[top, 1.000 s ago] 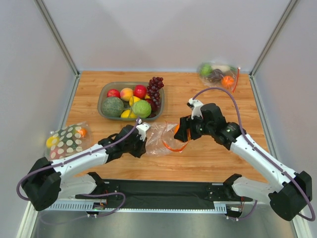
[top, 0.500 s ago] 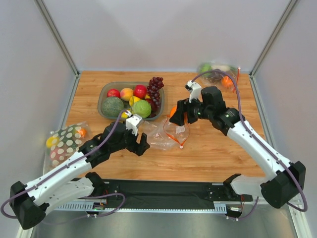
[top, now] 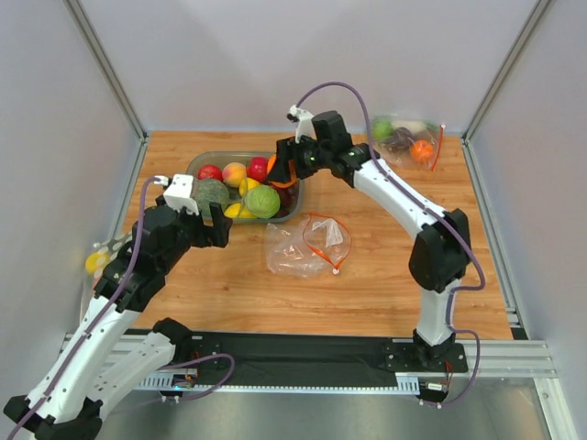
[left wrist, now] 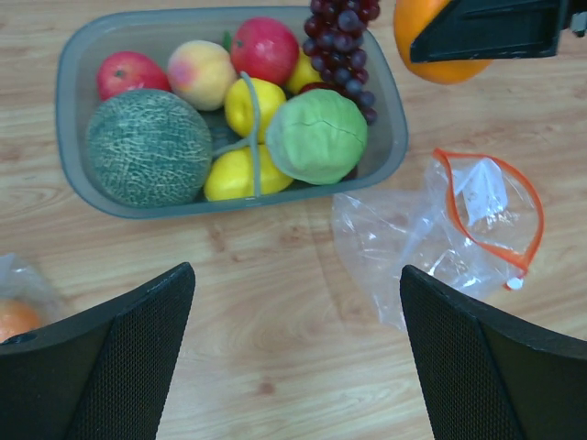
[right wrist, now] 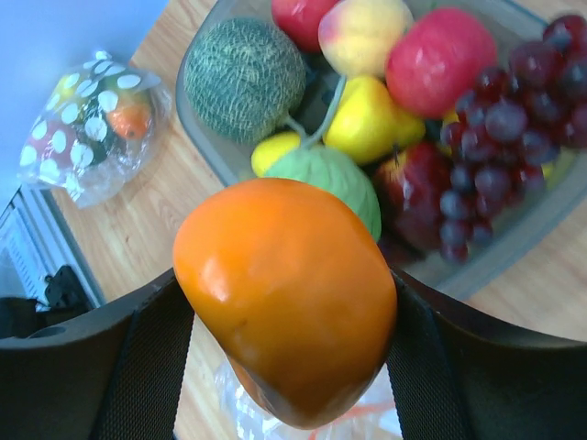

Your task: Open the zip-top bag and remove the fake food

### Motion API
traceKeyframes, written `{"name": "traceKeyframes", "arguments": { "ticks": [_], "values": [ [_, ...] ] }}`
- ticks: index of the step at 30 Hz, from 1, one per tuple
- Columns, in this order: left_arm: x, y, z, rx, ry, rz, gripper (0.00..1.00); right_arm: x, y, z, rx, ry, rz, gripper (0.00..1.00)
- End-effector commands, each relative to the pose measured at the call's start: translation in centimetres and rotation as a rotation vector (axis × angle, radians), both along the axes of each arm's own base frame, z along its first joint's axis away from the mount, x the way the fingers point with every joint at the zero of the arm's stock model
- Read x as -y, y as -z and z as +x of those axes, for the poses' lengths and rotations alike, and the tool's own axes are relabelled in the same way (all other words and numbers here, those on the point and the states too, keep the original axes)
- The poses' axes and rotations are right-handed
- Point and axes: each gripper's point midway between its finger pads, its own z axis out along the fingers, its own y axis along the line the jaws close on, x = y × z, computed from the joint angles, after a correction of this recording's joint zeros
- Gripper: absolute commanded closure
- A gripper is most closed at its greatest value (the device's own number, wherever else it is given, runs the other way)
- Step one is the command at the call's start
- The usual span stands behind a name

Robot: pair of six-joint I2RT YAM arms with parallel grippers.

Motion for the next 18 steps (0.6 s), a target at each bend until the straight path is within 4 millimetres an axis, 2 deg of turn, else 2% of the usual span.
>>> {"name": "traceKeyframes", "arguments": {
  "ticks": [1, 2, 3, 5, 6, 10, 14, 18],
  "values": [
    [-1.3, -0.5, 0.2, -0.008, -0.025, 0.030, 0.01, -3.3, -0.8, 1.5, 0.049, -0.041, -0.008, 0.27],
    [-1.4, -0.5, 0.3, -0.007, -0.025, 0.030, 0.01, -4.3, -0.7, 1.5, 0.058, -0.052, -0.014, 0.27],
    [-1.5, -0.5, 0.4, -0.005, -0.030, 0.032, 0.01, -5.6, -0.8, 2.4, 0.080, -0.063, -0.013, 0.27],
    [-1.7, -0.4, 0.6, 0.001, -0.034, 0.044, 0.01, -6.8, -0.3, 2.8, 0.082, -0.069, -0.026, 0.27],
    [-1.9, -0.2, 0.8, -0.004, -0.042, 0.050, 0.01, -8.4, -0.3, 3.3, 0.091, -0.083, -0.016, 0.26],
    [-2.0, 0.3, 1.2, -0.012, -0.042, 0.059, 0.01, -11.2, 0.9, 3.9, 0.101, -0.103, -0.019, 0.25],
    [-2.0, 0.6, 1.3, -0.018, -0.034, 0.056, 0.01, -13.0, 2.8, 4.2, 0.106, -0.108, -0.030, 0.21],
    [-2.1, 0.9, 1.3, -0.024, -0.033, 0.056, 0.01, -13.6, 5.4, 4.9, 0.096, -0.084, -0.056, 0.19]
  ]
}}
